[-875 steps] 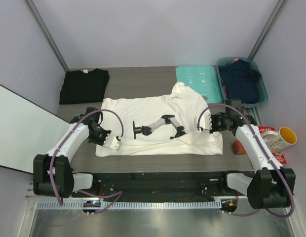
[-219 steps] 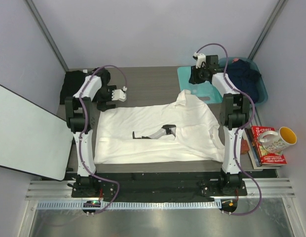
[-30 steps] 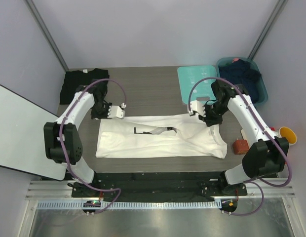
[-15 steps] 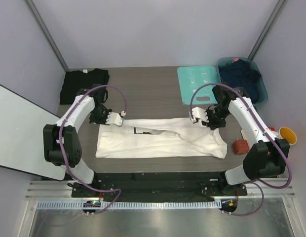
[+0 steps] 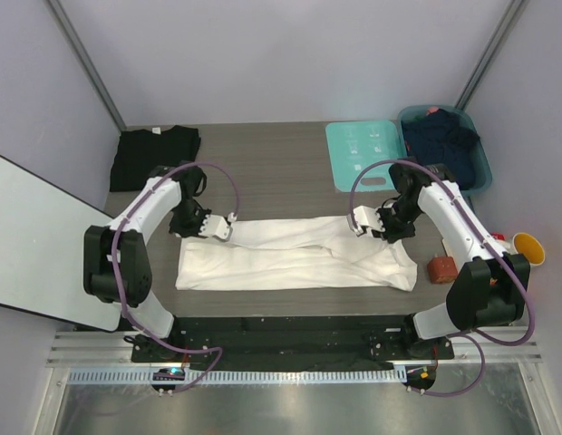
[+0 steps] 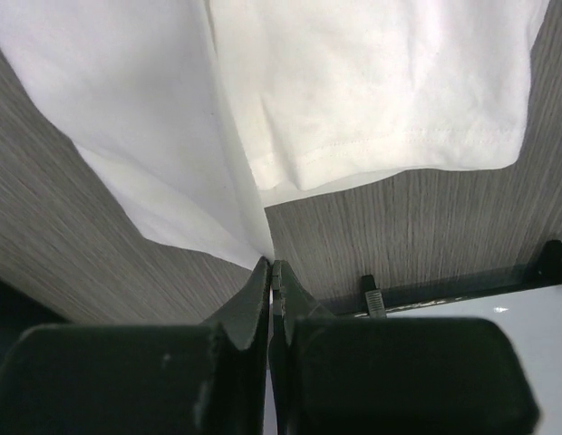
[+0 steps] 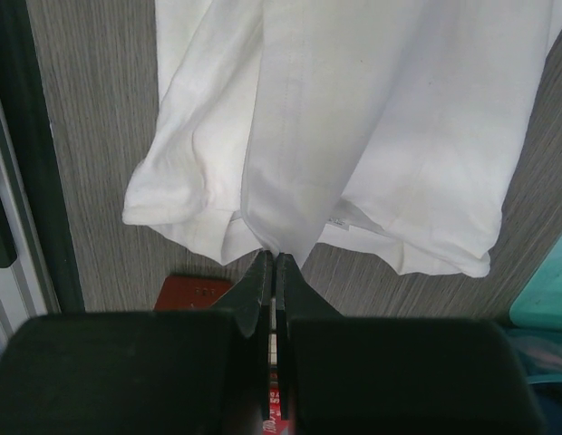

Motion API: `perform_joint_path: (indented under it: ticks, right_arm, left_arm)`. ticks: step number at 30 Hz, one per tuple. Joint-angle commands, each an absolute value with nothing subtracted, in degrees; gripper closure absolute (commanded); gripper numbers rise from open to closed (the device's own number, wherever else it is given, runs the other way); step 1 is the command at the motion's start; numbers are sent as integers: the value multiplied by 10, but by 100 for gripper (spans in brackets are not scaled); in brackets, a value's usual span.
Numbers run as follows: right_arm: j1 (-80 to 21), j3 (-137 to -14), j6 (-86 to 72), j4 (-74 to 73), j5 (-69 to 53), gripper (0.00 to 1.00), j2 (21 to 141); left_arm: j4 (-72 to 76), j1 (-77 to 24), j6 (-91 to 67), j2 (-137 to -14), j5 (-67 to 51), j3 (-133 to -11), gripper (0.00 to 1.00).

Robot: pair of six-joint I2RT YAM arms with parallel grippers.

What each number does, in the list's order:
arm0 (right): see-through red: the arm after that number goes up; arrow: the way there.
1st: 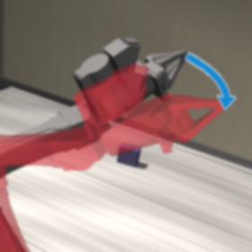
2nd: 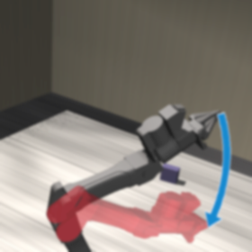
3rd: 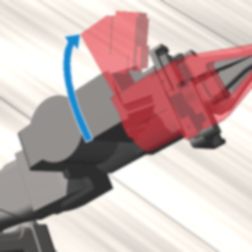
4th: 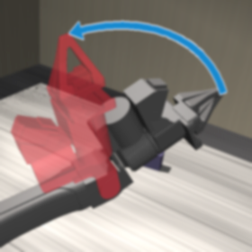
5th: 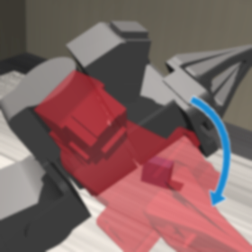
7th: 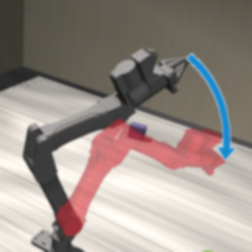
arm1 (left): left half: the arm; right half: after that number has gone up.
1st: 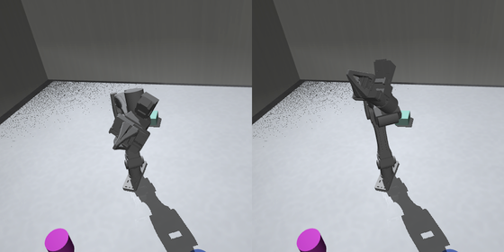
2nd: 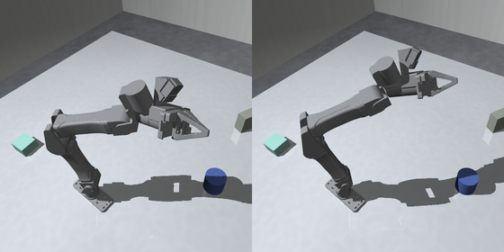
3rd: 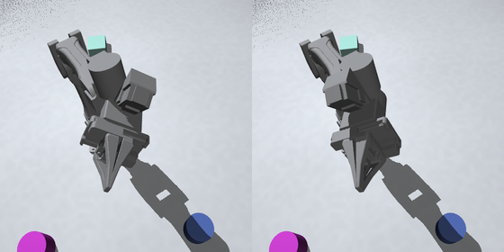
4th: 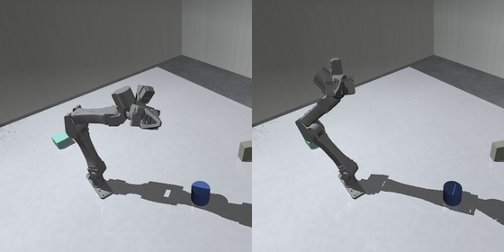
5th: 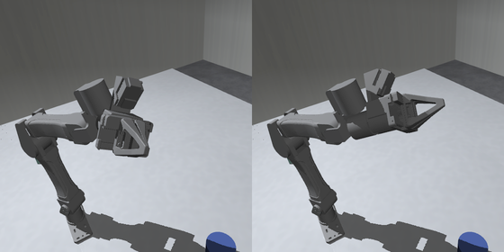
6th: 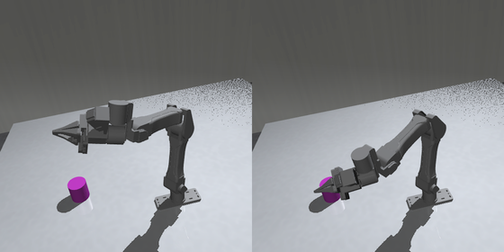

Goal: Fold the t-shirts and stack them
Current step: Fold the tshirt

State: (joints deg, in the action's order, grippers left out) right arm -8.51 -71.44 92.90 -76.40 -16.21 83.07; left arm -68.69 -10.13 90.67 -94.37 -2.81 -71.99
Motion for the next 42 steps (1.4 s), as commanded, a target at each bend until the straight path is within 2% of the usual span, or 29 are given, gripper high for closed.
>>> perform_joint_path:
  ticks: [1,25,26,28,29,30,31,34,37,42]
  right_arm:
    - [-83,-713,957,-846,-155,99,826]
    - [-88,-634,1034,-864,-136,99,786]
    - [-89,-631,1034,-864,-136,99,784]
    - [-91,-621,1039,-864,-131,83,774]
    - [-91,-617,1041,-864,-125,76,769]
    - [-91,-610,1044,-864,-121,68,765]
    - [-91,-607,1052,-864,-120,66,754]
    - [-91,-616,1042,-850,-137,60,743]
    - [-90,-652,988,-812,-176,59,752]
    - [-74,-735,815,-711,-230,62,838]
  left_arm:
    - [-721,-107,904,-951,-34,-719,100]
    - [-728,-127,890,-962,-20,-672,100]
    - [-726,-131,887,-962,-21,-671,90]
    - [-734,-132,882,-959,-25,-671,66]
    - [-736,-132,883,-957,-27,-672,47]
    - [-738,-132,884,-952,-28,-671,42]
    - [-737,-132,884,-948,-26,-669,38]
    - [-721,-131,881,-939,-5,-671,34]
    - [-687,-118,864,-953,-6,-718,35]
    - [-678,-96,788,-1029,-31,-852,37]
